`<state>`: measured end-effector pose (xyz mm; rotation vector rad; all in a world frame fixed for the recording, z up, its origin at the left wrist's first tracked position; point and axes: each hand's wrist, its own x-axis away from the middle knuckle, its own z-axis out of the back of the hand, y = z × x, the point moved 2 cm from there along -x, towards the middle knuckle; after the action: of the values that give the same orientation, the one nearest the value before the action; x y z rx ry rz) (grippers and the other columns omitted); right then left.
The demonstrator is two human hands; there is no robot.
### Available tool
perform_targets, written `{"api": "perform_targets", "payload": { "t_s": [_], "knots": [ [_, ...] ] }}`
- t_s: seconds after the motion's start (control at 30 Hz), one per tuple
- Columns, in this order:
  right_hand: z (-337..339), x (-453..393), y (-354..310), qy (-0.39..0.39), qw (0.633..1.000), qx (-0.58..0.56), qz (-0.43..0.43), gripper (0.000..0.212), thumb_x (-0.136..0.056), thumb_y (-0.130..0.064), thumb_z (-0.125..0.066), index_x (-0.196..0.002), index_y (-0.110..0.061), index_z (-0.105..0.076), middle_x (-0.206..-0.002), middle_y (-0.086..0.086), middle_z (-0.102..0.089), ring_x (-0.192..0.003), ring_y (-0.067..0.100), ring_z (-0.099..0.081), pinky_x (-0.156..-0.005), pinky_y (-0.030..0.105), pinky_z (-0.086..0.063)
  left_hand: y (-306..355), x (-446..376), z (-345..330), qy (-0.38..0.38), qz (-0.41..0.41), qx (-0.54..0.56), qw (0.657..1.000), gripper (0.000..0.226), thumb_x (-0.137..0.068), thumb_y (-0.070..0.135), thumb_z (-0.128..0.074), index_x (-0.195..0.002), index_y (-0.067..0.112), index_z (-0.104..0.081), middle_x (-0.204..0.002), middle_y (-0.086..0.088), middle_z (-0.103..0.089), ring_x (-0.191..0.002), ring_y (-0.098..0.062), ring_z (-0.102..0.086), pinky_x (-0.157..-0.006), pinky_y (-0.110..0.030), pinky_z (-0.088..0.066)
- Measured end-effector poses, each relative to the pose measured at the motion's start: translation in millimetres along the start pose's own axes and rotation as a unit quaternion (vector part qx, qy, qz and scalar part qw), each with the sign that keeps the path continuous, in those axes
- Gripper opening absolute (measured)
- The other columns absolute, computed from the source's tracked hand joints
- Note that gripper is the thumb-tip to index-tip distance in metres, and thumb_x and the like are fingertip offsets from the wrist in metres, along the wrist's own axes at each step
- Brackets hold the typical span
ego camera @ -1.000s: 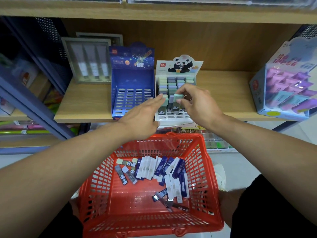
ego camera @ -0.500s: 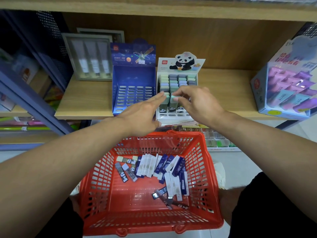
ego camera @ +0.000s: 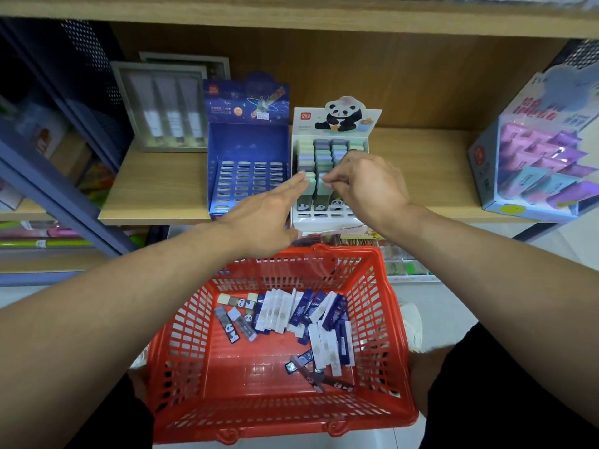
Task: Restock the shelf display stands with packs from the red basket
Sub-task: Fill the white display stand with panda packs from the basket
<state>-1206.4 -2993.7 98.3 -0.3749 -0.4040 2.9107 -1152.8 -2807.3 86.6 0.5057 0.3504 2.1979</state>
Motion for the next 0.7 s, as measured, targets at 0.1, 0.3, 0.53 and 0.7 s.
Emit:
{"api": "perform_targets", "payload": {
  "t_s": [0.1,0.3,0.53,0.7],
  "knots": [
    [2,-1,-2,-0.004,1.0,0.015,0.001,0.017,-0.098,-0.03,-0.063,-0.108,-0.031,-0.076,-0.101,-0.012,-0.063,-0.095,0.011,-0.06,-0.074,0.027,-0.043,0,1,0,-0.005,0.002,-0.007,1.0,0.091,-0.096,0.034,-0.063,-0.161,0.033,0.001,-0.163,0.025,0.014,-0.095,-0.008,-0.062,-0.09,-0.033,-0.049],
    [11,10,-16,0.029,0.997,-0.005,0.074,0.018,-0.097,-0.03,-0.063,-0.111,-0.03,-0.074,-0.097,-0.01,-0.064,-0.084,0.009,-0.057,-0.069,0.028,-0.044,-9,7,2,0.095,0.08,-0.016,0.992,0.078,-0.09,0.033,-0.069,-0.155,0.022,-0.028,-0.162,-0.001,-0.027,-0.135,-0.026,-0.048,-0.106,-0.042,-0.043],
    [-74,114,-38,-0.23,0.93,-0.014,0.286,0.018,-0.095,-0.024,-0.057,-0.106,-0.027,-0.071,-0.103,-0.008,-0.071,-0.088,0.017,-0.068,-0.068,0.032,-0.055,-48,36,-48,-0.117,0.123,-0.103,0.98,0.029,-0.086,0.04,-0.071,-0.109,0.024,-0.065,-0.111,-0.001,-0.069,-0.105,-0.024,-0.063,-0.084,-0.03,-0.049],
    [-194,162,-9,-0.512,0.842,0.107,0.134,0.019,-0.089,-0.019,-0.06,-0.107,-0.02,-0.069,-0.109,0.008,-0.067,-0.102,0.032,-0.063,-0.073,0.032,-0.047,-112,64,-131,-0.272,0.193,-0.104,0.937,0.048,-0.093,0.035,-0.064,-0.136,0.015,-0.056,-0.135,-0.008,-0.061,-0.123,-0.026,-0.056,-0.098,-0.029,-0.046]
  ]
}}
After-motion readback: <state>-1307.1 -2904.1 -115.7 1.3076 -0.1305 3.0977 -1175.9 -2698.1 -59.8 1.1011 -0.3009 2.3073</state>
